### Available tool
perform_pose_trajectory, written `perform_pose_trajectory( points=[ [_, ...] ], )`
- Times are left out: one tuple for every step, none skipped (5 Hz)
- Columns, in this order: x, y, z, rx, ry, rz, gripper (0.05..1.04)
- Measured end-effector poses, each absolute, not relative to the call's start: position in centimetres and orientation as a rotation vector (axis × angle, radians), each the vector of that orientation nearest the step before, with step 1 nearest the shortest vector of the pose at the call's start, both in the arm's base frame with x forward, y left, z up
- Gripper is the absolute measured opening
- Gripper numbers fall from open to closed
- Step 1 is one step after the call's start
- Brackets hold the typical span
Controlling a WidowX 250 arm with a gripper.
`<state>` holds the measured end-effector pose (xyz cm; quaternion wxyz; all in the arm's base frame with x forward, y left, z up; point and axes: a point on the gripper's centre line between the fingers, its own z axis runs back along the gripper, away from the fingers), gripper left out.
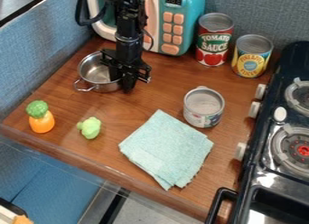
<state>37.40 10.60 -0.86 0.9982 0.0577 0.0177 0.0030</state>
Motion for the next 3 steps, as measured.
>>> perform_pose_trajectory(
  points=[
    [37.1,10.4,2.5,0.106,-0.072,0.033,0.847],
    [35.8,10.1,4.8,0.078,-0.145,0.056,1.002],
    [34.7,9.3,4.9,0.043,-0.155,0.023,1.002]
  ],
)
